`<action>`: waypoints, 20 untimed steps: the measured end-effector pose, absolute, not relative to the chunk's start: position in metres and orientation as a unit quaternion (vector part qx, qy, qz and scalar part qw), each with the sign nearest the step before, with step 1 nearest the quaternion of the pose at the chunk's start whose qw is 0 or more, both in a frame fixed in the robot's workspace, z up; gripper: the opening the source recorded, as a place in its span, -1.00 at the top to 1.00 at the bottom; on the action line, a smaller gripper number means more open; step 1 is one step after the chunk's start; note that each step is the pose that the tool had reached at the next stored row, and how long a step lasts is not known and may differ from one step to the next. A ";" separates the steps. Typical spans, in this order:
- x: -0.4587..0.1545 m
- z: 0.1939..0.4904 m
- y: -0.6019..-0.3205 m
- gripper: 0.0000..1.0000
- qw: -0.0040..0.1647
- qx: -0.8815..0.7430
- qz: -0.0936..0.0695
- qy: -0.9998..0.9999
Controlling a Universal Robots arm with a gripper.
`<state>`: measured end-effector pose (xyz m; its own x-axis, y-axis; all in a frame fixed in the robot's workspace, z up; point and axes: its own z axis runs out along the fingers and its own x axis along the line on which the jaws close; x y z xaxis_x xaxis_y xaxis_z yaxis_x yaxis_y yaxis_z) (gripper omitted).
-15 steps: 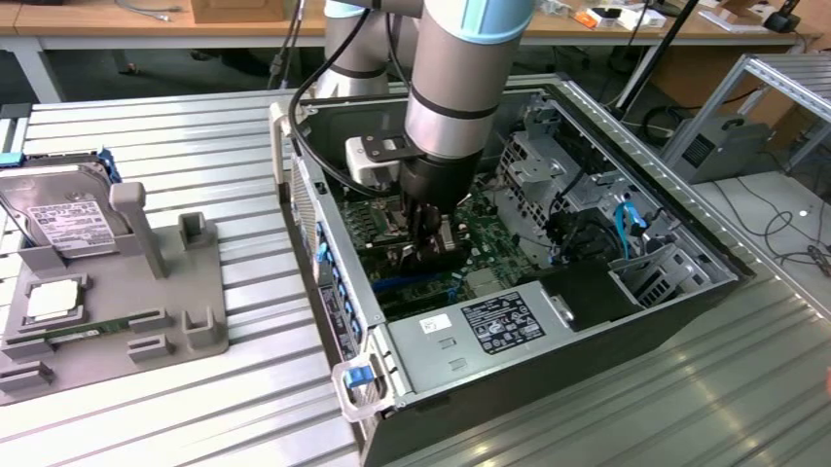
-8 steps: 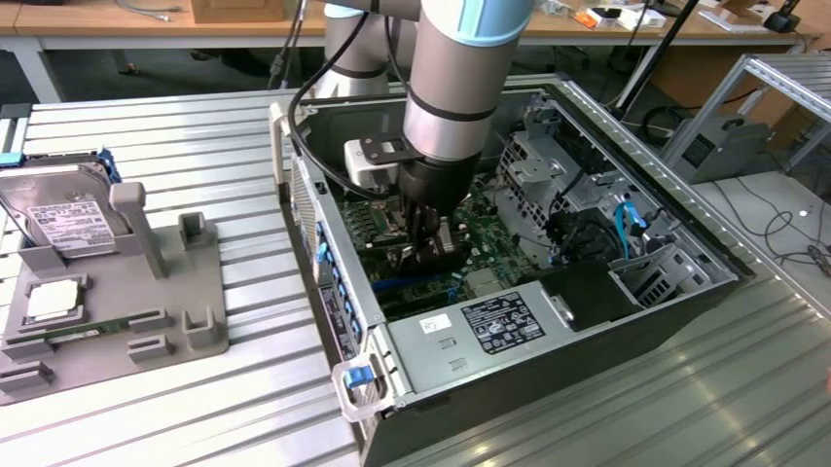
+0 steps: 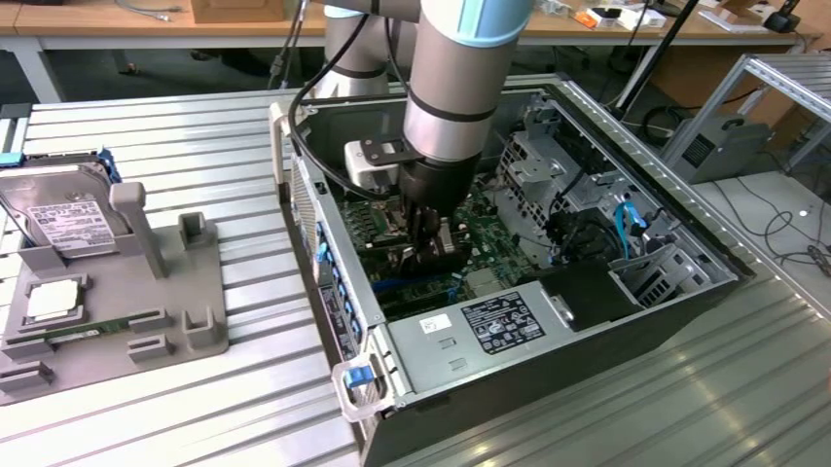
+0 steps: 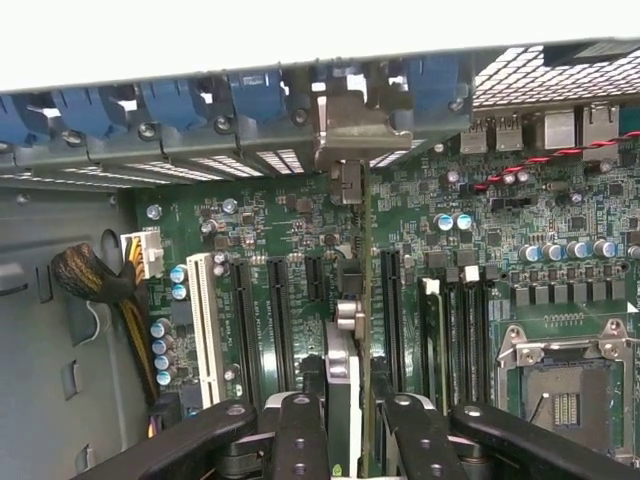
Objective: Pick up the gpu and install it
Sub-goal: 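Insert the gpu into the slot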
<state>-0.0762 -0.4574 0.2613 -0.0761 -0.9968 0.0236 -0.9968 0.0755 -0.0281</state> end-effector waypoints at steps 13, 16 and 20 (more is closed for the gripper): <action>-0.071 0.275 -0.457 0.47 0.000 -0.680 -0.020 0.733; -0.066 0.275 -0.458 0.47 -0.001 -0.680 -0.020 0.733; -0.067 0.275 -0.457 0.47 -0.001 -0.680 -0.020 0.733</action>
